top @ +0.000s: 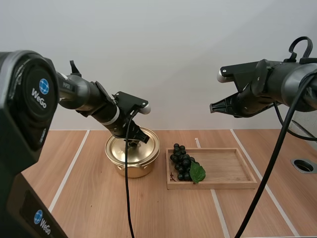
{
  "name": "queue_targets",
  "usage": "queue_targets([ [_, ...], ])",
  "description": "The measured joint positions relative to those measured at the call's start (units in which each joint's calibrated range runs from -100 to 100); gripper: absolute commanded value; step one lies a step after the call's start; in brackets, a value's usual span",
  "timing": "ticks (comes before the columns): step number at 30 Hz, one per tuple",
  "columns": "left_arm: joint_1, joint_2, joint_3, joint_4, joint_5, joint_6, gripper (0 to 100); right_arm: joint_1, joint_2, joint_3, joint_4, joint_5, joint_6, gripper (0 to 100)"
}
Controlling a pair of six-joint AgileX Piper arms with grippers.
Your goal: Open the pot, put the pineapple inside, and close it
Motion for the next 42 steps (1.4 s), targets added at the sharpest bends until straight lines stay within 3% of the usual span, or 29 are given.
queue_targets([
  [8,0.00,1.2,0.0,-0.5,-0.2,0.6,0,0.0,0.0,0.0,0.0,0.0,0.0,0],
  [10,0.00,1.5,0.0,-0.6,-0.4,0.9,5,0.0,0.0,0.0,0.0,0.0,0.0,0],
  [13,0.00,1.6,0.0,-0.8,-0.8,0.9,34,0.0,0.0,0.0,0.0,0.0,0.0,0],
  [15,0.00,1.8,0.0,-0.8,-1.0,1.1,63,0.0,0.0,0.0,0.0,0.0,0.0,0],
  [17,0.00,2.0,0.0,-0.8,-1.2,1.1,100,0.0,0.0,0.0,0.0,0.0,0.0,0],
  [36,0.00,0.8,0.0,-0.8,-4.6,1.2,99,0.0,0.0,0.0,0.0,0.0,0.0,0],
  [38,0.00,-0.8,0.0,-0.8,-5.0,1.2,72,0.0,0.0,0.0,0.0,-0.2,0.0,0],
  [41,0.00,-4.5,0.0,-0.8,-5.0,1.0,13,0.0,0.0,0.0,0.0,-1.0,0.0,0],
  [42,0.00,-6.5,-0.1,-0.8,-5.2,1.0,0,0.0,0.0,0.0,0.0,-1.9,0.0,0],
])
